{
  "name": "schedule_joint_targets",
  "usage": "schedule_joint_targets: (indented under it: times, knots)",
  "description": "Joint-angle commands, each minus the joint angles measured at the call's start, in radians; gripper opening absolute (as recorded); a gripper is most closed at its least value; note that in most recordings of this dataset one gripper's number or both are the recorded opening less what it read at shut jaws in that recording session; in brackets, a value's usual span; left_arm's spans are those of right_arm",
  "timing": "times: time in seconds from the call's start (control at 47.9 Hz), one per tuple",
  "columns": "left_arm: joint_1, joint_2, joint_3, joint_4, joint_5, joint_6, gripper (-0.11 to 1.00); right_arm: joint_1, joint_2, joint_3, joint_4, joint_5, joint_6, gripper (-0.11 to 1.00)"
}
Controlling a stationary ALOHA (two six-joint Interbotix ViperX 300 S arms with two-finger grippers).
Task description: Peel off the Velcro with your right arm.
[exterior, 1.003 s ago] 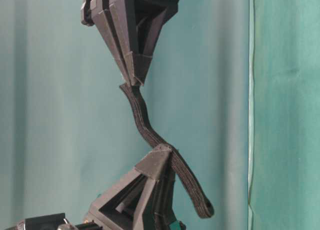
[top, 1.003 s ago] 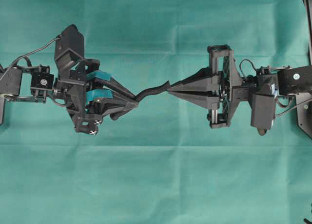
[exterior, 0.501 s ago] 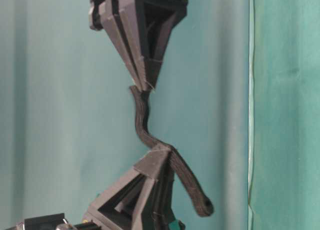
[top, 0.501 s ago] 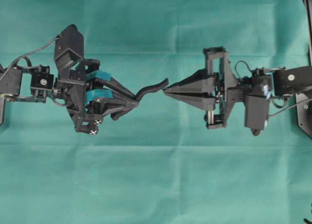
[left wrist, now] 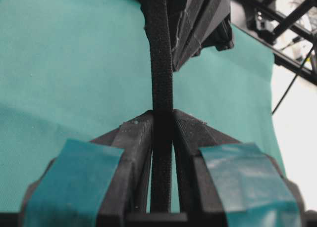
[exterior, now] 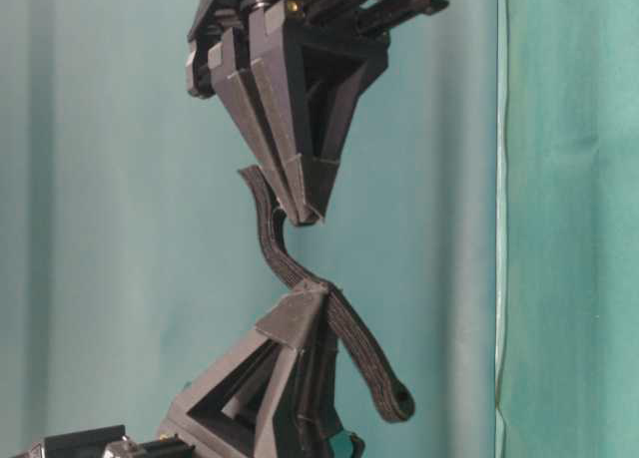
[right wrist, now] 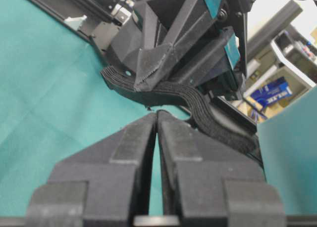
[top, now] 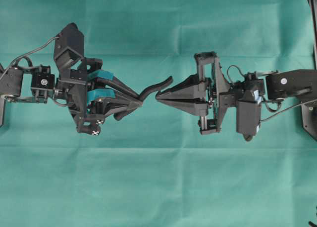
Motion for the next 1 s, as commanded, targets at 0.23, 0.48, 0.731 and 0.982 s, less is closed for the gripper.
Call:
schedule_joint_targets:
  times: [0.23, 0.48, 0.731, 0.982]
  knots:
    - [0.006, -0.008, -0.020, 0.000, -0.012, 0.000, 0.10, 0.025, 0.031, -0.057, -0.002, 0.000, 0.002, -0.09]
    - [0.012, -0.008, -0.021, -0.002, -0.012, 0.000, 0.10, 0.041, 0.058, -0.078, -0.002, 0.026, 0.000, -0.09]
    - [0.018, -0.008, -0.026, -0.002, -0.014, 0.000, 0.10, 0.051, 0.078, -0.106, -0.011, 0.081, 0.000, -0.09]
    - [0.020, -0.008, -0.026, -0.002, -0.014, 0.000, 0.10, 0.063, 0.110, -0.138, -0.043, 0.103, 0.006, -0.09]
